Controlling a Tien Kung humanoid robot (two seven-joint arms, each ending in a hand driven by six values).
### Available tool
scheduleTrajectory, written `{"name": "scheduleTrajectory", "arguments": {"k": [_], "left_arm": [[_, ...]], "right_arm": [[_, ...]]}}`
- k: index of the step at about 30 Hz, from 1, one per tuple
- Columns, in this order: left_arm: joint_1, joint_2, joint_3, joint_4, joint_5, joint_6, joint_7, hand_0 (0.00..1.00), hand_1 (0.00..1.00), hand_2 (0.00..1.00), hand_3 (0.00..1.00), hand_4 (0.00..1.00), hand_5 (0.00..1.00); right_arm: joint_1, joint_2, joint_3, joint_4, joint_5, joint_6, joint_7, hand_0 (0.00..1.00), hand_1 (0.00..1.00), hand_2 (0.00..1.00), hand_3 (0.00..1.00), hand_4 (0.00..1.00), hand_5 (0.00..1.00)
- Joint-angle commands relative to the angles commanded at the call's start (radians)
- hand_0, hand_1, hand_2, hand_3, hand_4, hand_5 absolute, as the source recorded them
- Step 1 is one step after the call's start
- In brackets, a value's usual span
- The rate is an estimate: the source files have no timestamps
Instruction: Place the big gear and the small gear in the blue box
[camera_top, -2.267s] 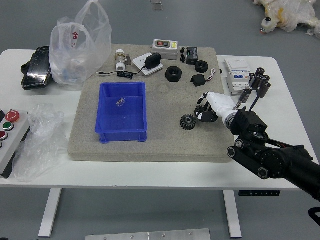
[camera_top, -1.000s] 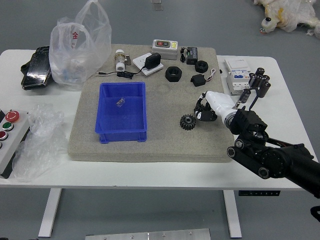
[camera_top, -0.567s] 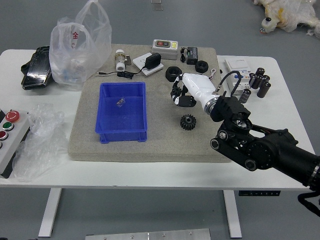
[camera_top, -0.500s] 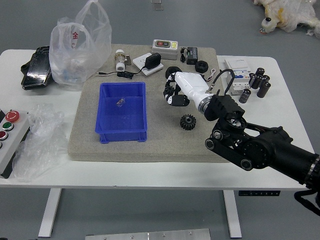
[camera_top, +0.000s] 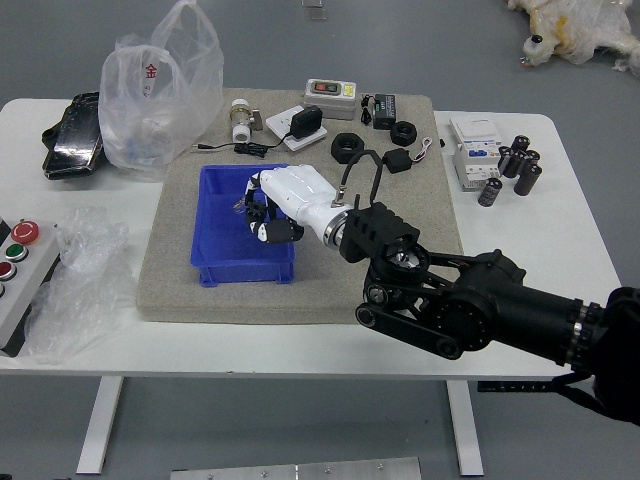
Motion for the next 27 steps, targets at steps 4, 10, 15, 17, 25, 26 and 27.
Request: {"name": "scheduleTrajectory", "arguments": {"k": [4, 10, 15, 17, 25, 26, 27], "left_arm": [[0.000, 0.000, -0.003, 0.000, 0.003, 0.000, 0.002, 0.652, 0.535, 0.557, 0.709, 0.678, 0.366], [0.000, 0.000, -0.001, 0.000, 0.001, 0.000, 0.001, 0.652, 0.535, 0.557, 0.708, 0.680, 0.367], [-0.001, -0.002, 0.001, 0.000, -0.002, 0.000, 0.000, 0.652, 0.535, 0.557, 0.707, 0.680, 0.367], [-0.001, -0.003, 0.003, 0.001, -0.005, 0.001, -0.002, 0.652, 0.535, 0.557, 0.707, 0.680, 0.367], [0.005, -0.006, 0.007, 0.001, -0.014, 0.004, -0.004, 0.652, 0.536, 0.556, 0.706, 0.675, 0.362], [0.005, -0.006, 0.008, 0.001, -0.016, 0.005, -0.004, 0.652, 0.536, 0.556, 0.706, 0.675, 0.362], [0.005, -0.006, 0.008, 0.001, -0.017, 0.005, -0.005, 0.652, 0.536, 0.556, 0.706, 0.675, 0.362]], "right_arm": [[0.000, 0.005, -0.006, -0.006, -0.020, 0.019, -0.011, 0.395, 0.723, 0.821, 0.863, 0.534, 0.207], [-0.005, 0.004, 0.000, -0.008, -0.027, 0.027, -0.017, 0.410, 0.760, 0.879, 0.897, 0.599, 0.219], [-0.031, -0.020, 0.061, 0.009, -0.012, -0.005, -0.006, 0.395, 0.743, 0.856, 0.882, 0.625, 0.228], [-0.055, -0.047, 0.106, 0.026, -0.013, -0.012, -0.014, 0.395, 0.743, 0.856, 0.882, 0.625, 0.228], [-0.179, -0.177, 0.284, 0.091, -0.035, 0.044, -0.135, 0.411, 0.743, 0.871, 0.921, 0.781, 0.320], [-0.193, -0.188, 0.302, 0.097, -0.032, 0.051, -0.150, 0.411, 0.743, 0.871, 0.921, 0.781, 0.320], [-0.207, -0.197, 0.323, 0.104, -0.029, 0.059, -0.167, 0.411, 0.743, 0.871, 0.921, 0.781, 0.320]]}}
